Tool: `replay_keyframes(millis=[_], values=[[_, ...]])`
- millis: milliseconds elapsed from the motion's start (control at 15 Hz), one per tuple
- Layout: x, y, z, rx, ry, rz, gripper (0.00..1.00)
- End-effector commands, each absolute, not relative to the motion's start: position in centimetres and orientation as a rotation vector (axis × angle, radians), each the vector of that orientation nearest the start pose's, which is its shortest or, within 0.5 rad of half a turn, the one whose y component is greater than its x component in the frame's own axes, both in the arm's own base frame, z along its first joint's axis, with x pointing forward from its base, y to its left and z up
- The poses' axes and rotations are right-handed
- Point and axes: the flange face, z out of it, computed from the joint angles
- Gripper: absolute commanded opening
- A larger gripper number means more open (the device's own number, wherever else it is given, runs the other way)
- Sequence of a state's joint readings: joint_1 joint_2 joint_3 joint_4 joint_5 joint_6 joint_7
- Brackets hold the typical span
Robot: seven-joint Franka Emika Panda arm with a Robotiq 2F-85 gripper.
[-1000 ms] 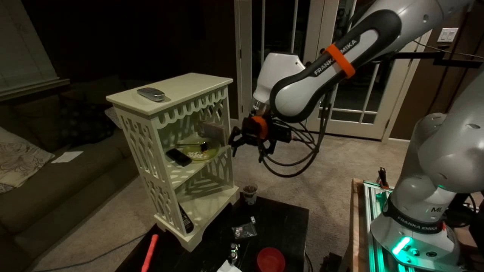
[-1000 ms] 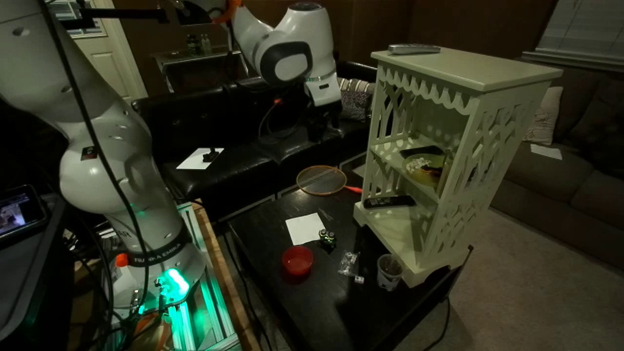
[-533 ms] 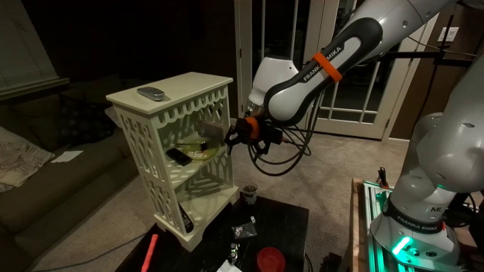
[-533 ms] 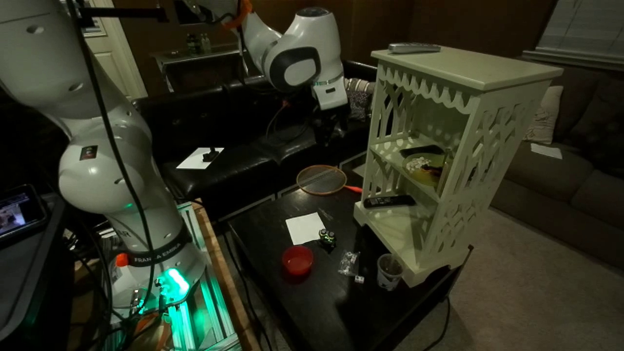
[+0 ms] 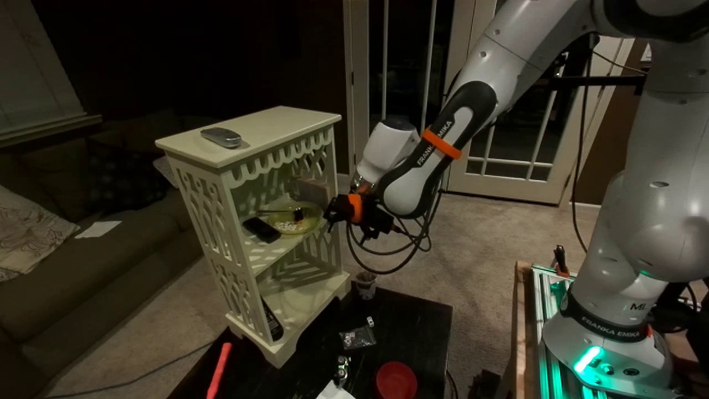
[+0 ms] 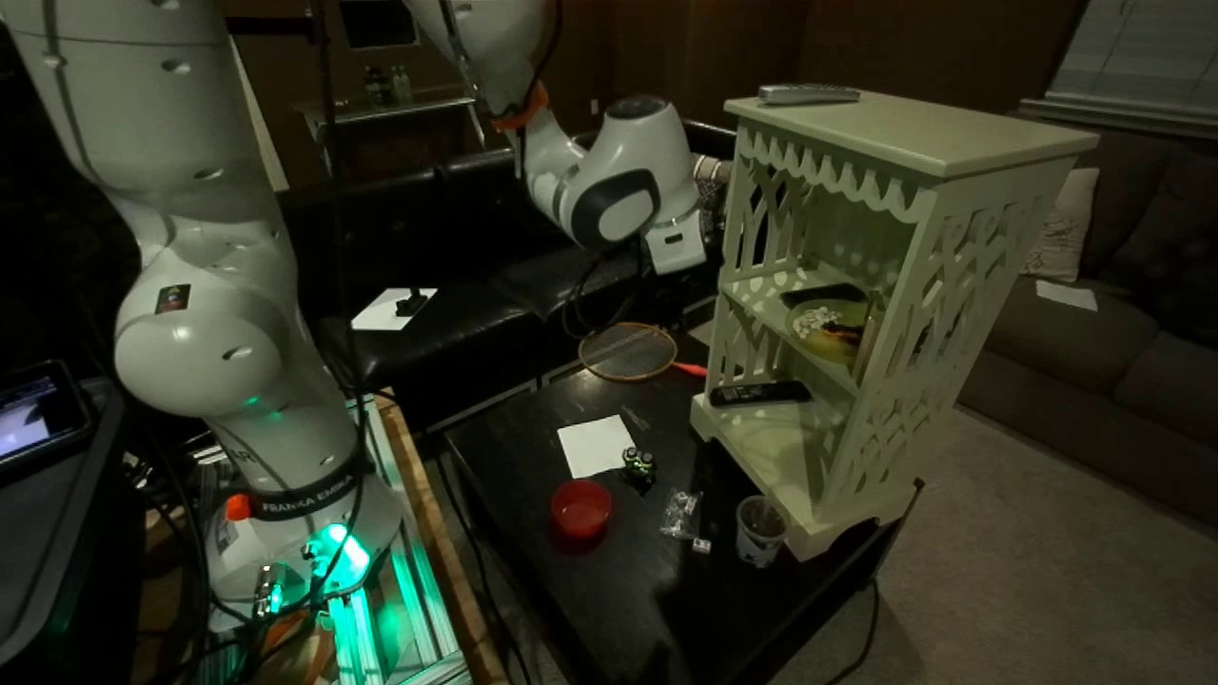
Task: Put the plate on the top part of the shelf
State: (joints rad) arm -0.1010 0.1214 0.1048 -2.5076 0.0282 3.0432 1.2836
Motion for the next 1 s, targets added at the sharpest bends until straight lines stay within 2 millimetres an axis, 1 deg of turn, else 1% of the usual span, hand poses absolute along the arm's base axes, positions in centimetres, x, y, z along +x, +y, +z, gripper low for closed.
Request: replay_keyframes(millis=[0,200,267,333,400,600,867,933], values=[[54.0,-2.9,27.1,-2.106,1.816,-0.575,1.00],[56.6,-4.8,27.6,-2.013,1.867,-0.650,1.00],[57.2,-4.7,27.7,-2.023,1.874,-0.641,1.00],[57.5,-4.2,27.6,-2.107,1.862,-0.582,1.00],[56.1,-5.1,27.6,-2.066,1.861,-0.618,1.00],[57.1,-4.3,27.6,-2.096,1.858,-0.589,1.00],[57.1,-4.3,27.6,-2.099,1.858,-0.587,1.00],[57.5,-3.8,27.0,-2.075,1.871,-0.561,1.00]])
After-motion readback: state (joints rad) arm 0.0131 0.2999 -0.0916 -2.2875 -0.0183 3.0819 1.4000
